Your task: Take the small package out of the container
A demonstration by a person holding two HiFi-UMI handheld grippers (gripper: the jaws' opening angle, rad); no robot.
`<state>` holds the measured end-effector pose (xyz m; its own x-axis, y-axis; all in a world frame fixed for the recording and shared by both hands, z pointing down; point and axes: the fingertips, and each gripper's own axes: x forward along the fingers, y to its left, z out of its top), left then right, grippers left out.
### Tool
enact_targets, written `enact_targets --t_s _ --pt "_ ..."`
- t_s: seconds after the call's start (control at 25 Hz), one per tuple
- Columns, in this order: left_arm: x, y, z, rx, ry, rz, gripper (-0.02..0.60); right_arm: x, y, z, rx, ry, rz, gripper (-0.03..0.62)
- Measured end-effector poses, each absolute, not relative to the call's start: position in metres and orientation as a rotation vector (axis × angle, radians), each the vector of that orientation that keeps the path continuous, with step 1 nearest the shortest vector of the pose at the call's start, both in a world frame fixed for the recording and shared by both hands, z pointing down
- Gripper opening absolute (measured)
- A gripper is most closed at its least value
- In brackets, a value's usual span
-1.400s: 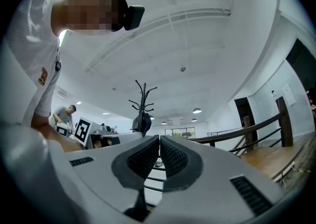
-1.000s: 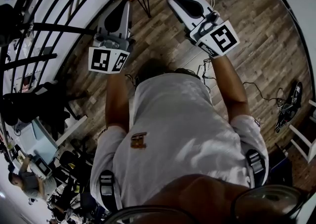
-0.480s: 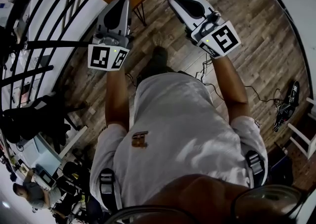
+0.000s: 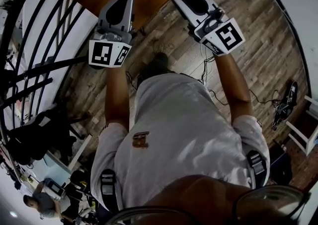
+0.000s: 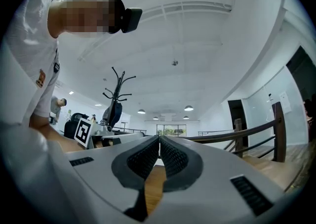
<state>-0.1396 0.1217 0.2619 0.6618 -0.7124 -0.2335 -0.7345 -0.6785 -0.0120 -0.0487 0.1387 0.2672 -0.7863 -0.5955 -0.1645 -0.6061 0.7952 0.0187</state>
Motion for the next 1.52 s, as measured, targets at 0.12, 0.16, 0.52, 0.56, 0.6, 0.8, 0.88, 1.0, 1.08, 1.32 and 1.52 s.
enact_targets --t_s 0.12,0.16,0.52,0.56,0.6,0.8,0.88,1.0,1.08,1.32,1.52 --pt "-0.149 0.071 0.264 -2.777 1.194 0.308 0.018 -0.059 0.088 0.269 -0.977 2.851 0.103 0.034" --pt "-0.152 0.055 0.266 -2.782 1.188 0.302 0.018 -0.063 0.072 0.269 -0.982 2.854 0.101 0.034" --pt "-0.172 -0.065 0.281 -2.831 1.115 0.241 0.018 -0.090 -0.036 0.275 -1.062 2.876 0.083 0.034" --pt "-0.171 -0.075 0.282 -2.836 1.110 0.232 0.018 -0.091 -0.043 0.275 -1.067 2.877 0.081 0.034" --pt "-0.169 -0.084 0.284 -2.841 1.106 0.220 0.018 -0.090 -0.050 0.275 -1.067 2.876 0.079 0.034" --pt "-0.155 -0.129 0.299 -2.848 1.093 0.134 0.020 -0.087 -0.086 0.277 -1.058 2.867 0.055 0.034" --pt "-0.154 -0.142 0.305 -2.849 1.088 0.105 0.020 -0.086 -0.099 0.281 -1.058 2.873 0.048 0.034" --pt "-0.149 -0.150 0.306 -2.853 1.091 0.086 0.020 -0.080 -0.114 0.286 -1.055 2.885 0.046 0.034" --pt "-0.145 -0.158 0.308 -2.851 1.094 0.074 0.020 -0.075 -0.126 0.289 -1.050 2.895 0.046 0.034" --pt "-0.131 -0.198 0.323 -2.833 1.152 -0.034 0.020 -0.062 -0.174 0.297 -0.973 2.958 0.075 0.034" --pt "-0.098 -0.231 0.347 -2.825 1.177 -0.151 0.020 -0.039 -0.215 0.314 -0.890 3.030 0.107 0.034"
